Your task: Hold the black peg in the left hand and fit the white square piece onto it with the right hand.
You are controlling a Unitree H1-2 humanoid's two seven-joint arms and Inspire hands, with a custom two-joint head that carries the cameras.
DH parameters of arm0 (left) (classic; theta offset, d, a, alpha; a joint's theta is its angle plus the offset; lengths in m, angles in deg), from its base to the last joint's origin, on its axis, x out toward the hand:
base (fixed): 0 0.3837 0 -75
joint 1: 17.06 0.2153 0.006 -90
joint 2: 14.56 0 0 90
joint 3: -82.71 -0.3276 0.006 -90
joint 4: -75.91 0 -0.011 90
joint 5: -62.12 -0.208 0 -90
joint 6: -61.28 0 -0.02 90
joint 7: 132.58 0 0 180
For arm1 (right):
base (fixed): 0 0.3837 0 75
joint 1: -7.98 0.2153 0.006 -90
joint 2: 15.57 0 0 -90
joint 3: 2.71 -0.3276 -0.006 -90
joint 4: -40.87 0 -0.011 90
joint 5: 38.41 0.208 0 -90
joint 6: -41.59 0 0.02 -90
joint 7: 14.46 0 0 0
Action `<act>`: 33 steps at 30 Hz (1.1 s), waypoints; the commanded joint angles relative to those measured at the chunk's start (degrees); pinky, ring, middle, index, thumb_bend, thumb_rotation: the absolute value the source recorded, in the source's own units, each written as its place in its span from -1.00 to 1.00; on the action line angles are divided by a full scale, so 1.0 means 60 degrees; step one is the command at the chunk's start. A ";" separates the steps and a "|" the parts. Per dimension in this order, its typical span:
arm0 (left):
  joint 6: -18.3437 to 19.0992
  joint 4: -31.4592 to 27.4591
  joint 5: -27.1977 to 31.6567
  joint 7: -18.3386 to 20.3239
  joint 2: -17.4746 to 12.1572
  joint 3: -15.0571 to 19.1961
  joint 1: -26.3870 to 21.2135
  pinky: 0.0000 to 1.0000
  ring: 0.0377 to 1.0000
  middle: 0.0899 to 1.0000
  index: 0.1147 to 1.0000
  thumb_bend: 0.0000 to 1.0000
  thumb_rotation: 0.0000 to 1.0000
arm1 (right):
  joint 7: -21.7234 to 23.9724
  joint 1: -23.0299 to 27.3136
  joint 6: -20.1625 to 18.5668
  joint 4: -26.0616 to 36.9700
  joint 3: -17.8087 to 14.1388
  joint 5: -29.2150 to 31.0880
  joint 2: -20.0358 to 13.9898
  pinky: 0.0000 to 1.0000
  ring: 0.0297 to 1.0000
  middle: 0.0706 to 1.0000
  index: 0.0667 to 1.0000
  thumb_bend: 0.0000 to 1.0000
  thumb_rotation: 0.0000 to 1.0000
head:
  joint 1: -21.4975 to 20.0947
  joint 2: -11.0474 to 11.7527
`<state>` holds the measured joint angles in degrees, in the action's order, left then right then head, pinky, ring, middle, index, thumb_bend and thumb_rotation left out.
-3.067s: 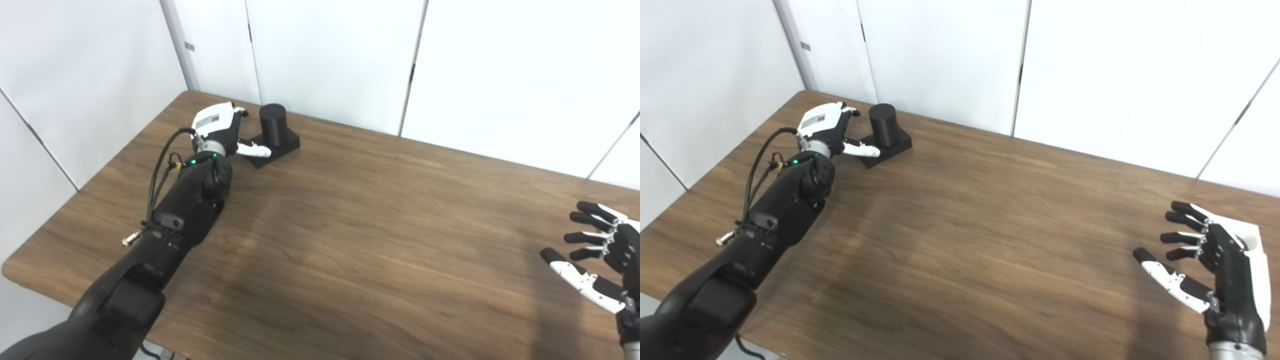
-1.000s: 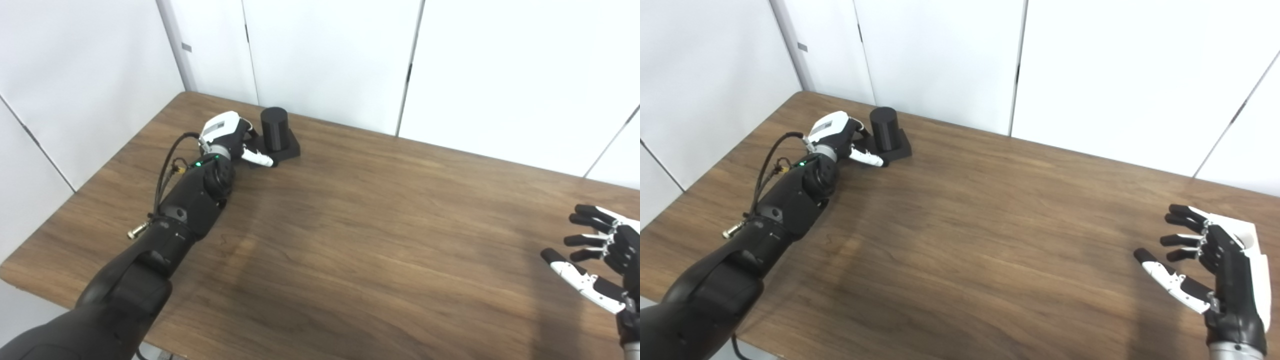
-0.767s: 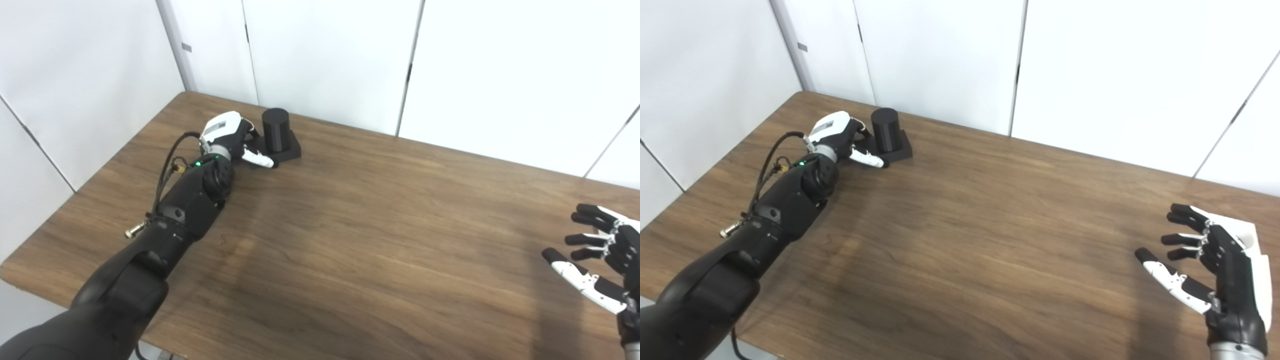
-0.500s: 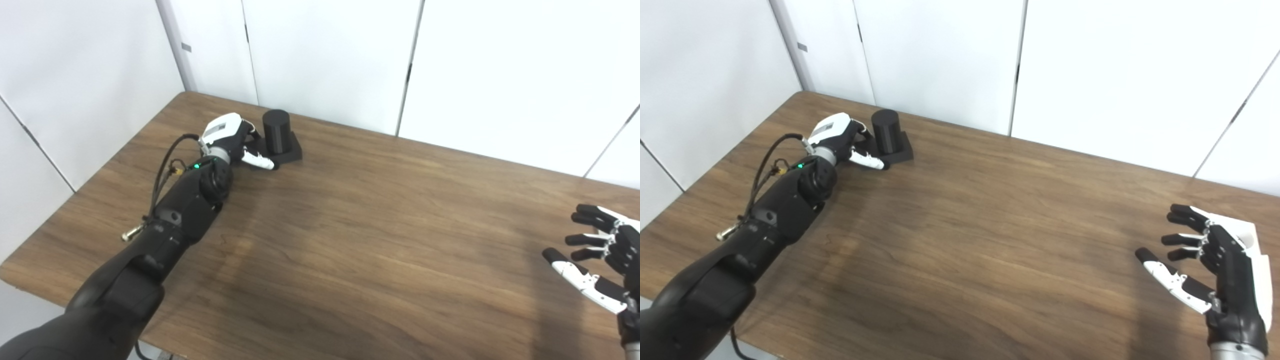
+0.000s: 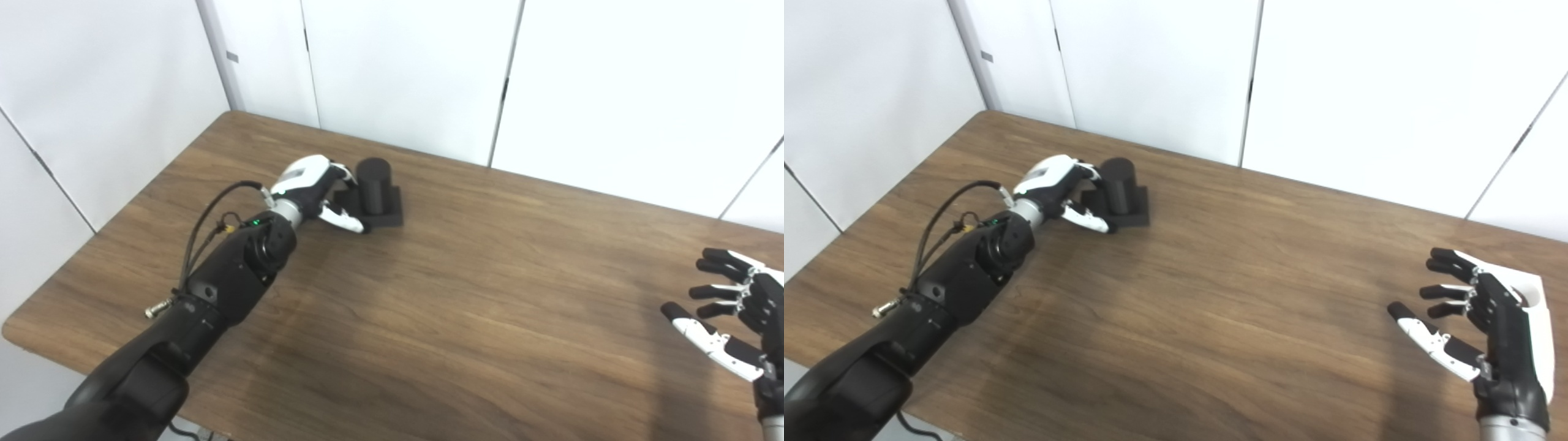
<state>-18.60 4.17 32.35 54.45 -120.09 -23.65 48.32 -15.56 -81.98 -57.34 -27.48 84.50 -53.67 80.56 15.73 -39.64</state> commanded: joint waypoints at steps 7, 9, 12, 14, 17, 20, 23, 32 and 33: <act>-0.0577 -0.1248 0.0197 0.1326 0.0004 -0.0348 -0.0146 0.97 1.00 0.86 -0.15 0.05 -0.87 | -0.0097 0.0282 0.0398 0.0104 -0.0019 -0.0009 -0.0010 -0.12 0.11 0.36 0.37 -0.01 -1.00 | -0.0101 -0.0043; -0.0676 -0.1492 0.0299 0.1619 0.0059 -0.0382 -0.0079 0.95 1.00 0.87 -0.15 0.04 -0.86 | -0.0105 0.0284 0.0464 0.0082 -0.0026 0.0031 -0.0007 -0.13 0.10 0.35 0.37 0.00 -1.00 | -0.0153 -0.0070; -0.0997 -0.1721 0.0362 0.1784 0.0226 -0.0417 0.0080 0.90 1.00 0.88 -0.15 0.04 -0.86 | -0.0122 0.0290 0.0504 0.0047 -0.0023 0.0007 -0.0018 -0.13 0.10 0.35 0.36 0.01 -1.00 | -0.0153 -0.0070; -0.1214 -0.1845 0.0360 0.1798 0.0388 -0.0450 0.0206 0.87 1.00 0.87 -0.15 0.04 -0.86 | -0.0140 0.0292 0.0543 0.0014 -0.0016 -0.0056 -0.0045 -0.14 0.09 0.34 0.36 0.01 -1.00 | -0.0193 -0.0100; -0.1479 -0.2005 0.0149 0.1644 0.0593 -0.0521 0.0359 0.81 1.00 0.86 -0.15 0.05 -0.86 | -0.0152 0.0286 0.0540 0.0008 -0.0031 -0.0043 -0.0030 -0.13 0.09 0.34 0.35 0.00 -1.00 | -0.0265 -0.0115; -0.1607 -0.2142 -0.0161 0.1643 0.0752 -0.0672 0.0435 0.80 1.00 0.86 -0.15 0.04 -0.86 | -0.0160 0.0293 0.0609 -0.0037 -0.0019 -0.0067 -0.0044 -0.13 0.09 0.34 0.35 0.00 -1.00 | -0.0362 -0.0129; -0.1590 -0.2274 -0.0130 0.1900 0.0931 -0.0800 0.0497 0.82 1.00 0.87 -0.15 0.04 -0.85 | -0.0186 0.0297 0.0711 -0.0123 -0.0034 -0.0068 -0.0057 -0.14 0.09 0.35 0.35 0.01 -1.00 | -0.0463 -0.0148; -0.1896 -0.2501 0.0050 0.2383 0.1313 -0.1244 0.0729 0.72 0.98 0.84 -0.15 0.04 -0.85 | -0.0257 0.0308 0.1197 -0.0428 -0.0112 -0.0029 -0.0077 -0.15 0.09 0.33 0.36 0.03 -1.00 | -0.0653 -0.0211; -0.1929 -0.2538 -0.0014 0.2387 0.1337 -0.1346 0.0763 0.71 0.97 0.84 -0.15 0.04 -0.85 | -0.0258 0.0308 0.1225 -0.0447 -0.0116 -0.0027 -0.0079 -0.15 0.08 0.33 0.36 0.03 -1.00 | -0.0676 -0.0221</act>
<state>-28.61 -10.15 32.18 66.47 -112.74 -30.10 52.69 -16.24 -81.88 -52.64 -31.11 84.25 -53.82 80.50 11.78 -40.87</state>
